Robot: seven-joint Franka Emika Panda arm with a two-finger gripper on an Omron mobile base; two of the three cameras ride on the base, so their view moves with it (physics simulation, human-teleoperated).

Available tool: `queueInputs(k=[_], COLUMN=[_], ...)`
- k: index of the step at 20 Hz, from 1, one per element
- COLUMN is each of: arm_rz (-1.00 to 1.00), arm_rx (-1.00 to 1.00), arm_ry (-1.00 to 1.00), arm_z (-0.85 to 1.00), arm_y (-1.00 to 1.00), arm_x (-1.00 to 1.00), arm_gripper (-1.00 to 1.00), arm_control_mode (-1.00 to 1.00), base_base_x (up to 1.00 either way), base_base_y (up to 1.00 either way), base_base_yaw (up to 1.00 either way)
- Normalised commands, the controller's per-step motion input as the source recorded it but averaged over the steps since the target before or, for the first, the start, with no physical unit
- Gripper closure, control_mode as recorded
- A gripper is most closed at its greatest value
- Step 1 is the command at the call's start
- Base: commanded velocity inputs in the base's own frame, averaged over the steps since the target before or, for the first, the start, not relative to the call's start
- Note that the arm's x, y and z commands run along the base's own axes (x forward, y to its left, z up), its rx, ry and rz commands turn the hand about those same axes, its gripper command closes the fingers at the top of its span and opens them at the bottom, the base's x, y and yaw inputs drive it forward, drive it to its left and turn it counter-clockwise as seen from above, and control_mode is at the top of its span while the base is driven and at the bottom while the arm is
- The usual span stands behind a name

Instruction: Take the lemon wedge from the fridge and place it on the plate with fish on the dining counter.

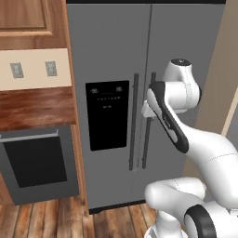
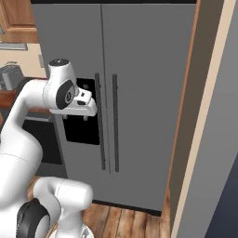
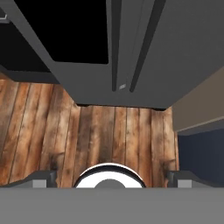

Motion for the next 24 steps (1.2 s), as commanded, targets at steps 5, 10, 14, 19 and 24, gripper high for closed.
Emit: queueInputs(k=[5, 10, 14, 19, 24], arm_rz=[0.0, 0.0, 0.0, 0.0, 0.0], arm_rx=[0.0, 0.0, 0.0, 0.0, 0.0], arm_ry=[0.0, 0.0, 0.0, 0.0, 0.0], arm_z=[0.0, 0.0, 0.0, 0.0, -0.01], arm_y=[0.0, 0.0, 0.0, 0.0, -0.04], arm_x=[0.0, 0.0, 0.0, 0.0, 0.01], arm_gripper=[-1.0, -1.0, -1.0, -1.0, -1.0], arm_control_mode=[1.0, 1.0, 1.0, -1.0, -1.0], base_base_x=[-0.07, -0.09, -0.02, 0.0, 0.0], base_base_y=[-0.23, -0.22, -0.01, 0.0, 0.0], base_base_yaw=[0.0, 0.0, 0.0, 0.0, 0.0])
